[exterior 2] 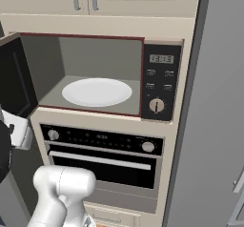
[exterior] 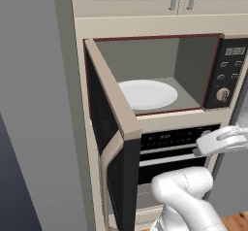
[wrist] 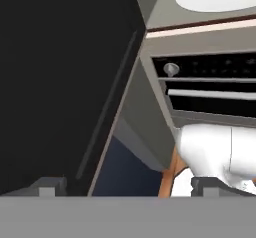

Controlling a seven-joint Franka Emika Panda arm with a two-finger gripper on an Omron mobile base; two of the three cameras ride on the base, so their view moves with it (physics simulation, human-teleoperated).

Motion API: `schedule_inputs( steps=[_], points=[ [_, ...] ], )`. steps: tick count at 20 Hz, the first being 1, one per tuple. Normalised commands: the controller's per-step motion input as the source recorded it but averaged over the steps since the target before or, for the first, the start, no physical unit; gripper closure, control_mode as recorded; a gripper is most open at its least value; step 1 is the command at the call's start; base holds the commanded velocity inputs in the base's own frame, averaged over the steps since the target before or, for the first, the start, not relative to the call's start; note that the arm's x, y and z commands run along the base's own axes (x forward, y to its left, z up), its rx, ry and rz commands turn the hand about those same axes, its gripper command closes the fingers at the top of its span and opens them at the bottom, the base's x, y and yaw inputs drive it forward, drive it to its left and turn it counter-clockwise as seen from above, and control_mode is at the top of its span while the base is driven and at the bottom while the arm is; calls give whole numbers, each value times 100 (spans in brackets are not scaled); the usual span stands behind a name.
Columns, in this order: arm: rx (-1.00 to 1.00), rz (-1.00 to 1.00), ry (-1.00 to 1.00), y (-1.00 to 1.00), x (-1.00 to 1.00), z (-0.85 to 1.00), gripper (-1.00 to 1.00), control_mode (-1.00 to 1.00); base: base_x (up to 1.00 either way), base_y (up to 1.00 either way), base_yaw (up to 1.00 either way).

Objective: Place the sponge inside the microwave to prepare for sanitizing.

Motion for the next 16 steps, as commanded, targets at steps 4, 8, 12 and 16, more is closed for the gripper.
schedule_inputs(
  steps=[4,8,12,16],
  points=[
    [-64,-10,-33,-51,50,-2,-100,-100,0,0,0],
    [-39,-28,7,-77,26,-7,-100,-100,0,0,0],
    [-1,-26,24,-26,37,-37,-100,-100,0,0,0],
    [2,-22,28,-21,17,-37,-100,-100,0,0,0]
  ],
)
